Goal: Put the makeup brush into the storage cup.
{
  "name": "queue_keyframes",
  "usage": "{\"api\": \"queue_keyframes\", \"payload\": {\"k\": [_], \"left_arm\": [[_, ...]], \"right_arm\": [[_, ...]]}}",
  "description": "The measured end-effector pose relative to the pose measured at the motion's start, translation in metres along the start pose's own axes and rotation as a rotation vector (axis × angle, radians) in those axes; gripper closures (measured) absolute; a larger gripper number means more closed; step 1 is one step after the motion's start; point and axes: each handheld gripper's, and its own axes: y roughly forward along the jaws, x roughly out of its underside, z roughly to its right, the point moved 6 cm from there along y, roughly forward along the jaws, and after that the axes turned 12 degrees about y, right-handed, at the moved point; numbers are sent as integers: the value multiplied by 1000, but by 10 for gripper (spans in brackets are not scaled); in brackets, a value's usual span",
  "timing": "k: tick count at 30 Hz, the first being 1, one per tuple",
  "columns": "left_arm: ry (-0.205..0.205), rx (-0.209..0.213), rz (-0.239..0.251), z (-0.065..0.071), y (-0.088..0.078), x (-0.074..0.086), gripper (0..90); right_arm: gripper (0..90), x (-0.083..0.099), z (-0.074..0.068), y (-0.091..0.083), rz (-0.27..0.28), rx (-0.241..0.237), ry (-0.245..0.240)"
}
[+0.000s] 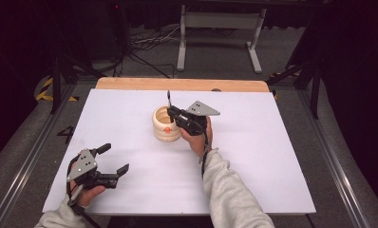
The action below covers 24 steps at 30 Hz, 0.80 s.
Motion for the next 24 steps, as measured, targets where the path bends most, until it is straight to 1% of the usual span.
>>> {"api": "queue_keyframes", "payload": {"k": [8,19,20,22,24], "left_arm": [[-2,2,-6,0,1,1,59],[-6,9,-14,0,2,3,60],[-6,9,-14,0,2,3,60],[-4,16,-18,0,3,3,60],[-5,16,-21,1,3,3,60]], "right_arm": [[799,3,0,0,-9,-1,3],[793,3,4,-1,-2,13,18],[781,2,4,-1,-1,16,18],[706,1,4,-2,5,26,14],[699,0,5,-4,-2,24,12]]}}
